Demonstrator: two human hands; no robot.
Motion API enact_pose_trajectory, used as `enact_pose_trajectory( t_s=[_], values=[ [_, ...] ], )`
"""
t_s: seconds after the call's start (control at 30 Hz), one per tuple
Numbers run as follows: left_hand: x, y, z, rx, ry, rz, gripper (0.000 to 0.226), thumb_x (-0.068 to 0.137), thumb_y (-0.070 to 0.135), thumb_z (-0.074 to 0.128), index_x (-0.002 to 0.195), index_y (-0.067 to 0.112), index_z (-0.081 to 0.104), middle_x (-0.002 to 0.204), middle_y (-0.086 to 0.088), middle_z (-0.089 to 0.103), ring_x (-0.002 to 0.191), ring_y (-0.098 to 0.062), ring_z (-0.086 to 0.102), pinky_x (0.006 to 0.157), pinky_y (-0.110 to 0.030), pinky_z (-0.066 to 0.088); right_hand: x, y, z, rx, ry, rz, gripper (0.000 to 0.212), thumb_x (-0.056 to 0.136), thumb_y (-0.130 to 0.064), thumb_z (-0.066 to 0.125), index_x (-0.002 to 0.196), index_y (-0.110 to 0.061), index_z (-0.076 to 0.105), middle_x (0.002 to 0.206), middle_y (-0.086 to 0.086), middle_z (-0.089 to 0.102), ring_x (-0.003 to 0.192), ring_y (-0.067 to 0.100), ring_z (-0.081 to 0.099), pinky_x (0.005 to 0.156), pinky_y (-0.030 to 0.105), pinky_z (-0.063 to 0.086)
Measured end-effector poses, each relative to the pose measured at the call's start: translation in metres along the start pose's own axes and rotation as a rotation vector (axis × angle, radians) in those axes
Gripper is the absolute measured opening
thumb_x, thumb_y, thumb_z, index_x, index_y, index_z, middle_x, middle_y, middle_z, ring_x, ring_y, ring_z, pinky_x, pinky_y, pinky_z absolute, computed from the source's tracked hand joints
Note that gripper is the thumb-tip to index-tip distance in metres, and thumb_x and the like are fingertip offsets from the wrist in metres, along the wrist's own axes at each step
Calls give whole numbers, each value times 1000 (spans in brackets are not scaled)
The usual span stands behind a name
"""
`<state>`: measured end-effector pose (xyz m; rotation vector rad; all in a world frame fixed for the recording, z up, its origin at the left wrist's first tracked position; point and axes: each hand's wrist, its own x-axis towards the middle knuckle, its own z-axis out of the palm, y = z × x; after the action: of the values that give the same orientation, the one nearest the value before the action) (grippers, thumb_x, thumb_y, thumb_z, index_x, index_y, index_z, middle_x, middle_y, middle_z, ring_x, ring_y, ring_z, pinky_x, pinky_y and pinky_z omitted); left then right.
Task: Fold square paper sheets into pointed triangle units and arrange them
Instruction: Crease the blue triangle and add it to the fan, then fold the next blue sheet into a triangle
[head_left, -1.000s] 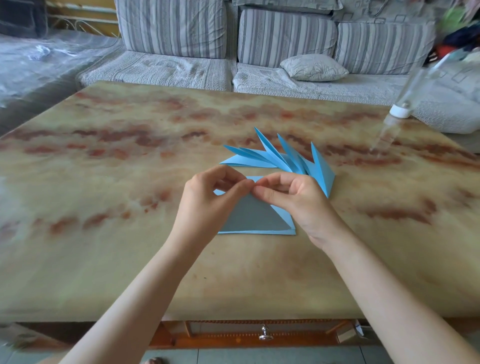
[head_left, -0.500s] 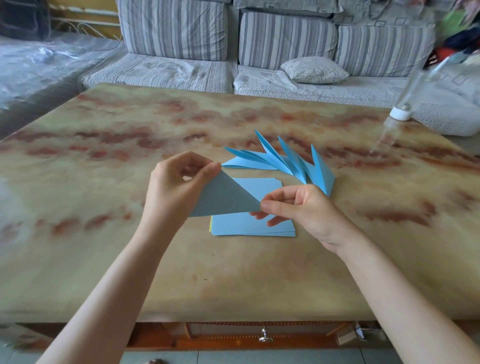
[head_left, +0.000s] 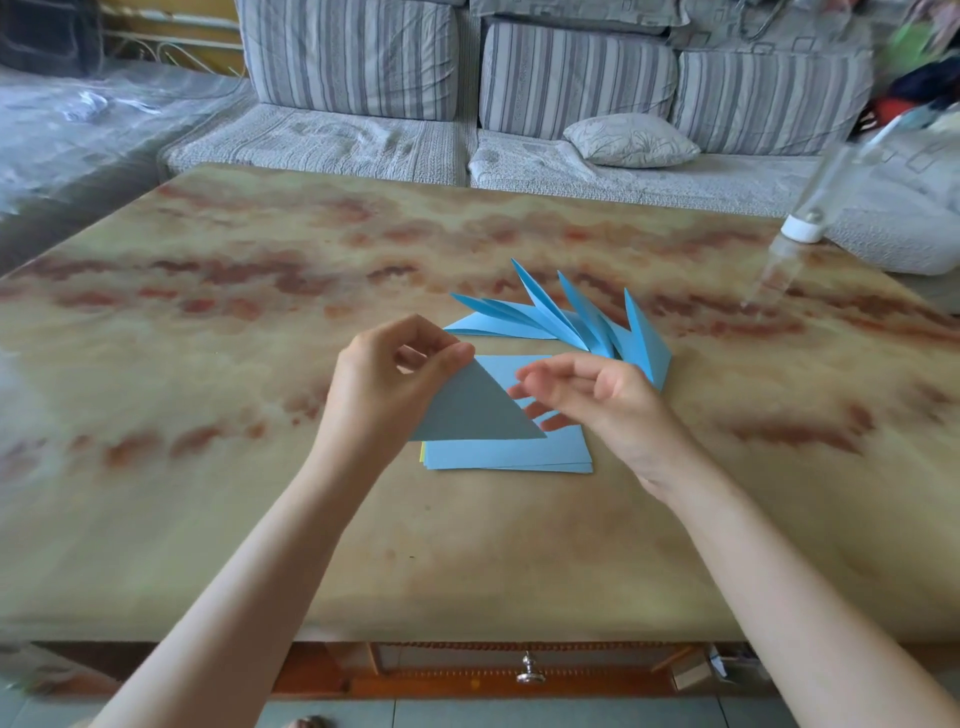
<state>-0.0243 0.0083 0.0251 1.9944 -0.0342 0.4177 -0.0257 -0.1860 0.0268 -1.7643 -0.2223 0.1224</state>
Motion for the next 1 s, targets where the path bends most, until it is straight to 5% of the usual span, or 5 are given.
enact_pose_trajectory(
  t_s=[0.27,0.4,0.6,0.77,1.0],
  values=[
    [2,-2,-1,-51,-198,-85,18,87,45,60,90,31,70,78,12,67,67,-3,59,62,-14,45,4,7,5,2,94,-27,6,83,-5,71,83,-11,69,72,-1,72,61,12,67,59,19,52],
    [5,-13,-13,-79,-311,-149,10,91,19,62,86,21,71,72,4,73,61,-8,65,53,-18,49,9,13,-2,59,195,3,7,84,-12,70,90,-9,69,75,0,73,61,15,68,60,22,54],
    [23,-32,-25,-111,-66,-171,13,90,6,60,88,10,72,60,10,69,49,-2,59,44,-14,45,10,25,-2,-164,205,-21,20,90,-32,63,104,-18,69,100,-8,71,89,7,67,81,18,49],
    [40,-46,-24,-123,113,-219,13,92,6,58,99,6,68,71,-3,66,43,2,59,35,-7,36,5,38,0,-670,-54,-57,59,81,-50,67,135,-31,52,144,-22,41,133,-4,34,109,12,23],
    [56,-79,-16,-166,133,-350,18,91,7,59,107,7,69,76,-4,70,48,-1,64,53,-11,51,5,41,2,-840,-161,-69,68,78,-53,68,139,-32,46,153,-18,29,143,-2,18,118,22,8]
  ],
)
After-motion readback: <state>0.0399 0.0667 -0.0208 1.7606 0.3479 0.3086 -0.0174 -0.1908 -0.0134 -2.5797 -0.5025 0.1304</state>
